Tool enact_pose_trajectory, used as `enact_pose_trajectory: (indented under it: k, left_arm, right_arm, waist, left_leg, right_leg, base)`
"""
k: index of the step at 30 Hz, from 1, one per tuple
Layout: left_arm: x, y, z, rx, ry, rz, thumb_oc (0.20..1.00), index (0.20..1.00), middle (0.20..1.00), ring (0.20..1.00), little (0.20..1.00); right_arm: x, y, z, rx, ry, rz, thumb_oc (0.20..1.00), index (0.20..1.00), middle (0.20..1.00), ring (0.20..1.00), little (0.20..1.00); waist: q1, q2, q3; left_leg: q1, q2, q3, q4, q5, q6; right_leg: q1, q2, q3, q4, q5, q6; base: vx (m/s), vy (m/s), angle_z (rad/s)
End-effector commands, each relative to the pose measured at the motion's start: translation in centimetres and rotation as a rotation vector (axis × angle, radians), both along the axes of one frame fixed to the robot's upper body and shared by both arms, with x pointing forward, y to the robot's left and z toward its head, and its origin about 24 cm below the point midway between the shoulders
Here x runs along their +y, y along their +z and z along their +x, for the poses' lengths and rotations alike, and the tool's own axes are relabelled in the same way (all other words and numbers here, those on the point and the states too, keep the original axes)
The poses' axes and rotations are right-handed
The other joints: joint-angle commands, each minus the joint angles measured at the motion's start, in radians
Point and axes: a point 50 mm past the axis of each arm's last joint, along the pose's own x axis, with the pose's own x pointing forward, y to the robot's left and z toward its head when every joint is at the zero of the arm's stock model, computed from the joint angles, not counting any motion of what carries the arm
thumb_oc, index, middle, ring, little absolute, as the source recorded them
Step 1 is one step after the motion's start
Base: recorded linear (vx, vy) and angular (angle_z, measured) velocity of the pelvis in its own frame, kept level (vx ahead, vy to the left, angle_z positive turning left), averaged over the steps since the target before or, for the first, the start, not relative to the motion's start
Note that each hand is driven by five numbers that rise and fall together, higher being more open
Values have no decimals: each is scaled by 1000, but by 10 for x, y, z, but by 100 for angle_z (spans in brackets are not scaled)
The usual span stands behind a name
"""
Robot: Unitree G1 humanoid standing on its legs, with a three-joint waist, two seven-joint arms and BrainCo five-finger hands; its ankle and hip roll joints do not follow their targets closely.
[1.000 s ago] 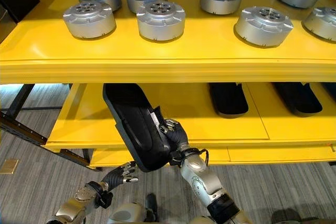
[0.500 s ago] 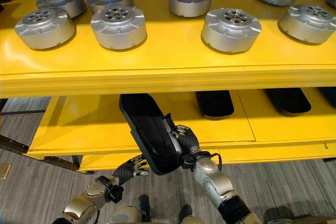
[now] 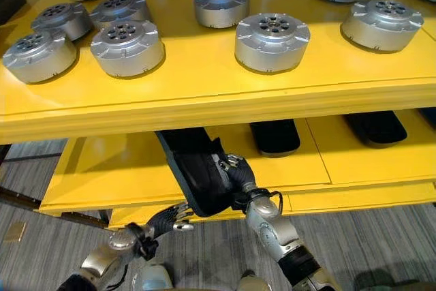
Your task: Move parts from the plastic box to the shelf.
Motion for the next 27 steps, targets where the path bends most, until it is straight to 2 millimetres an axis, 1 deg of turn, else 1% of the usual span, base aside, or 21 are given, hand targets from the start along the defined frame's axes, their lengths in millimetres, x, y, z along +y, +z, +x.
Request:
enact_pose_trajectory:
  k: [1,2,3,4,5,6,8,10,11,14,16,20,21,22,25,27]
  left_arm:
    - [1,-4,-13,18,36,-36,1000,1000,1000,1000,1000]
    - [2,-5,-13,17,33,-25,1000,1000,1000,1000,1000]
    - [2,-5,-13,20,32,-25,1000,1000,1000,1000,1000]
    - [5,-8,-15,44,38,-27,1000,1000,1000,1000,1000]
    - [8,-10,-16,56,60,-16,1000,1000,1000,1000,1000]
    - [17,-15,-19,69,92,12,1000,1000,1000,1000,1000]
    - [28,-19,-25,66,103,31,1000,1000,1000,1000,1000]
    - [41,-18,-33,70,135,30,1000,1000,1000,1000,1000]
    - [45,-19,-35,74,159,27,1000,1000,1000,1000,1000]
    - [48,-21,-37,81,216,14,1000,1000,1000,1000,1000]
    - [49,-20,-35,66,256,12,1000,1000,1000,1000,1000]
    - [53,-10,-26,6,283,-1,1000,1000,1000,1000,1000]
    - [55,-10,-28,63,314,-51,1000,1000,1000,1000,1000]
    - [56,-9,-28,58,334,-65,1000,1000,1000,1000,1000]
    - [56,1,-26,46,315,-118,1000,1000,1000,1000,1000]
    - [56,6,-24,39,299,-122,1000,1000,1000,1000,1000]
  right_arm:
    - [16,27,9,-115,76,102,200,200,200,200,200]
    - [14,26,9,-111,68,107,200,200,200,200,200]
    - [14,25,9,-111,64,107,200,200,200,200,200]
    - [9,21,9,-108,40,107,200,200,200,200,200]
    - [7,18,8,-102,14,109,200,200,200,200,200]
    - [3,17,8,-109,-33,113,200,200,200,200,200]
    - [-4,12,8,-91,-106,135,200,200,200,200,200]
    - [-9,12,9,-113,-146,134,200,200,200,200,200]
    - [-10,12,10,-118,-158,133,200,200,200,200,200]
    - [-20,11,13,-104,-226,120,200,200,200,200,200]
    - [-25,12,15,-107,-267,106,200,200,200,200,200]
    - [-43,16,29,-91,-367,70,200,200,200,200,200]
    - [-49,18,32,-85,-398,55,200,200,200,200,200]
    - [-52,18,33,-82,-414,47,200,200,200,200,200]
    - [-65,21,36,-80,-461,11,200,200,200,200,200]
    - [-71,24,41,-81,-480,-16,200,200,200,200,200]
  waist:
    - [24,-1,-65]
    - [19,2,-66]
    - [18,3,-67]
    - [13,8,-69]
    - [13,8,-69]
    - [22,2,-68]
    - [45,-5,-64]
    - [71,-14,-47]
    - [80,-19,-42]
    - [96,-32,-38]
    - [102,-37,-37]
    - [126,-40,-35]
    - [135,-40,-37]
    - [139,-41,-37]
    - [155,-42,-36]
    - [165,-41,-36]
  left_leg:
    - [-12,-3,-42,114,-136,-34]
    - [5,-24,-34,101,-169,-23]
    - [13,-35,-30,92,-184,-18]
    - [41,-71,-27,56,-225,0]
    - [54,-96,-29,30,-253,14]
    - [66,-127,-44,6,-288,30]
    - [65,-154,-71,-10,-296,49]
    - [57,-169,-99,-9,-303,63]
    - [54,-169,-107,-12,-299,64]
    - [45,-159,-115,-13,-293,57]
    - [42,-156,-117,-10,-292,55]
    - [40,-147,-121,-18,-283,45]
    - [40,-144,-122,-21,-279,41]
    - [41,-142,-124,-24,-277,39]
    - [37,-137,-128,-22,-275,34]
    - [36,-134,-131,-23,-271,31]
  right_leg:
    - [-18,2,14,37,-50,31]
    - [-26,-9,16,59,-54,37]
    - [-29,-13,16,69,-56,40]
    - [-30,-18,21,88,-53,49]
    - [-30,-24,26,100,-48,59]
    - [-23,-28,36,99,-36,73]
    - [-23,-33,48,85,-9,95]
    - [-17,-44,63,69,9,114]
    - [-14,-47,67,64,13,118]
    - [-5,-46,74,48,16,120]
    - [-2,-45,73,45,15,119]
    - [7,-42,59,42,9,116]
    - [11,-43,51,42,8,116]
    - [11,-44,49,42,10,118]
    - [12,-45,42,40,11,120]
    - [13,-46,37,43,11,121]
  base:
    - [-47,361,-42]
    - [-37,283,-33]
    - [-34,384,-24]
    - [-23,381,-3]
    - [-32,422,15]
    - [-57,309,70]
    - [-100,202,63]
    - [-129,114,20]
    - [-97,57,15]
    - [-38,-14,-5]
    - [-18,-35,7]
    - [3,-47,-4]
    - [45,-35,1]
    - [54,-39,5]
    - [35,-33,3]
    - [34,-28,6]
